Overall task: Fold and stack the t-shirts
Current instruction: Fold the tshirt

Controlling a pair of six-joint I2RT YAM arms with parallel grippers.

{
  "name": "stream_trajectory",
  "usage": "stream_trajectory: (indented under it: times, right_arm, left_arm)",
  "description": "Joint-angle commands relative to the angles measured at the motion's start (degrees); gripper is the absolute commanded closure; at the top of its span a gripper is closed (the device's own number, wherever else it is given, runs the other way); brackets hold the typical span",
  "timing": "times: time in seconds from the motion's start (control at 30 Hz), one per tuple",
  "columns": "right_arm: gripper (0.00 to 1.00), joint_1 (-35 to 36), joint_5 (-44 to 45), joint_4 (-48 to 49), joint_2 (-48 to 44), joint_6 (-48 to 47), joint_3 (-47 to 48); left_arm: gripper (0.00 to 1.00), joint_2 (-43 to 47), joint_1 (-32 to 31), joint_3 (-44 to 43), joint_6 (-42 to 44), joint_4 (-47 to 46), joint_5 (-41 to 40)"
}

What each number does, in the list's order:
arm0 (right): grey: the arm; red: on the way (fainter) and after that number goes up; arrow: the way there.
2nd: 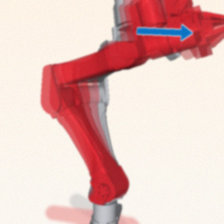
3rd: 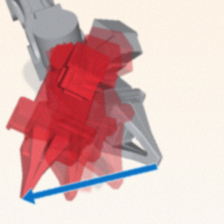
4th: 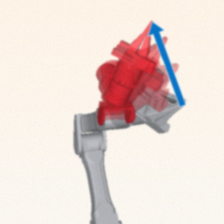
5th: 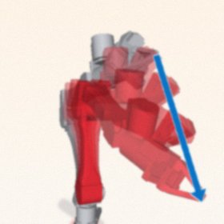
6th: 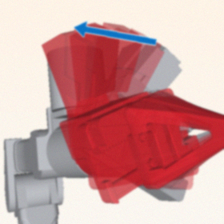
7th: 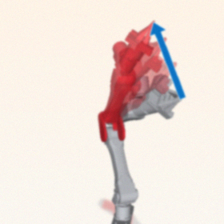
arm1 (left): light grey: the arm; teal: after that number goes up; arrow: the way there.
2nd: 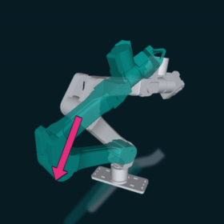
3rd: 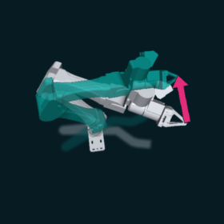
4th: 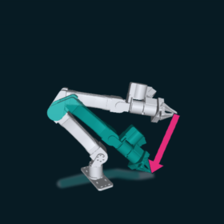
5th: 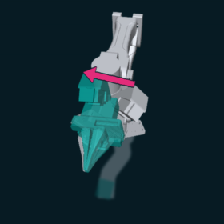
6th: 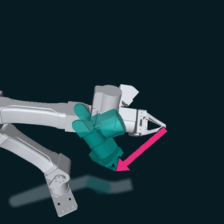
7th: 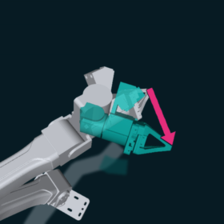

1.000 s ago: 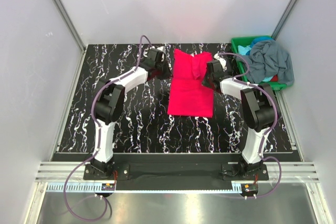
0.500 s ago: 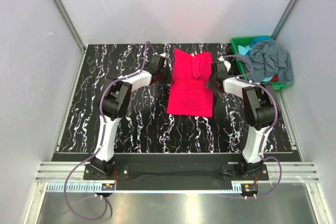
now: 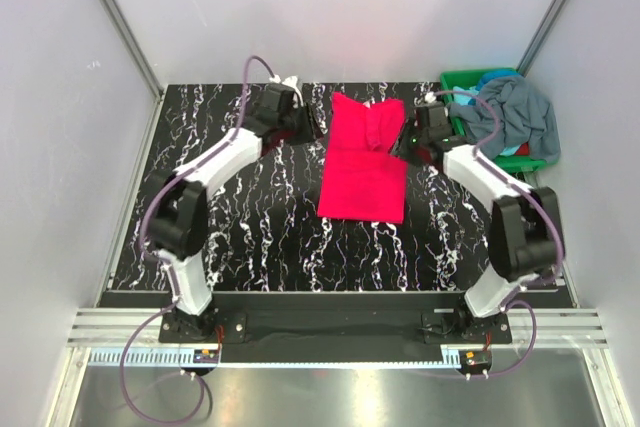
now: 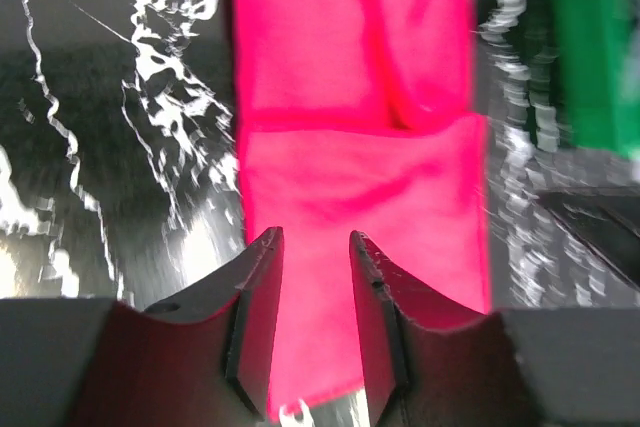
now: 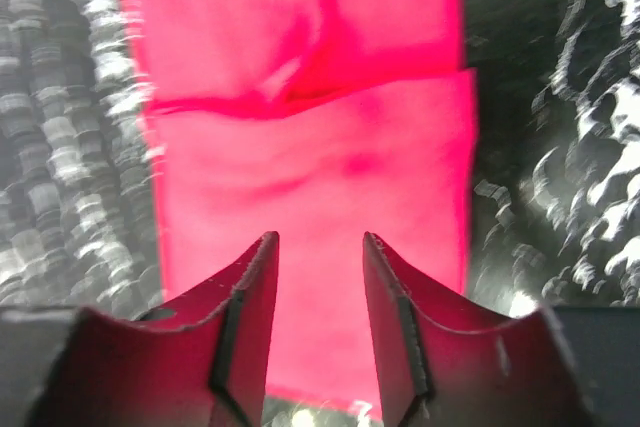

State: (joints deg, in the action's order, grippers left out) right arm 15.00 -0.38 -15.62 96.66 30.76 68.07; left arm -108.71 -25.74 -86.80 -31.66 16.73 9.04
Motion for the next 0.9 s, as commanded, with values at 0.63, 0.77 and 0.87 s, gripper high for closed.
stream_trajectory:
  times: [0.63,0.77,0.87]
  right_arm:
    - [0.37,0.11,-8.67,-5.31,-27.05,20.03,-30.71]
    - [0.38,0.11,-8.14,0.39,-26.18,20.48,-34.84]
    - [0.39,0.11,-5.95,5.24,-25.21,19.60,-37.22]
  left_arm:
    - [0.48,14.23,-3.79,39.78,-11.58,-19.54,16.28]
    - [0.48,12.73,-4.85,41.54,-12.46,-19.98,13.04]
    - [0.48,12.90,-5.46,42.42,-12.99,-20.51,9.26]
